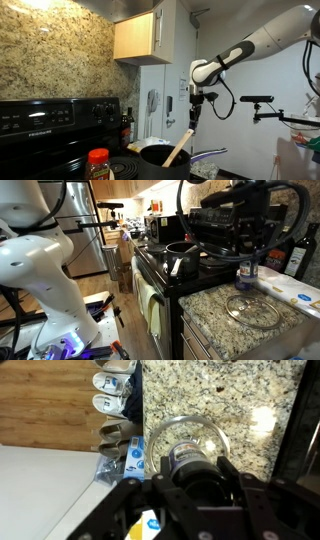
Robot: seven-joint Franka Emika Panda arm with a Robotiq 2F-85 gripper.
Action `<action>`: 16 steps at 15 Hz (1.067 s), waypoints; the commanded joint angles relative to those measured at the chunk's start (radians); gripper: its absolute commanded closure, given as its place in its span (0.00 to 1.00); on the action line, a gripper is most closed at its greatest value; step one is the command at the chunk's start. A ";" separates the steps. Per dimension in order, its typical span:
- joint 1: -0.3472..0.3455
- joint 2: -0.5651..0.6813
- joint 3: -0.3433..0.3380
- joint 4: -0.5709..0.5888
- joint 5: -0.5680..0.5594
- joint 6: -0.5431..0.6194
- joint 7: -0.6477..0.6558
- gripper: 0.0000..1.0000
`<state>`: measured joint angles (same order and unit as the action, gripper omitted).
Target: Move the small bottle to the left side of the stove
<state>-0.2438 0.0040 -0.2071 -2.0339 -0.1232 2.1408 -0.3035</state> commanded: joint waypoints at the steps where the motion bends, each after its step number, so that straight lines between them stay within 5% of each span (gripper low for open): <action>1: 0.062 -0.106 0.046 -0.008 -0.111 -0.088 0.030 0.76; 7: 0.184 -0.128 0.167 0.083 -0.213 -0.203 0.039 0.76; 15: 0.323 -0.086 0.257 0.200 -0.089 -0.286 -0.142 0.76; 16: 0.313 -0.110 0.253 0.157 -0.116 -0.245 -0.069 0.51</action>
<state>0.0727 -0.1066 0.0441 -1.8793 -0.2388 1.8976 -0.3738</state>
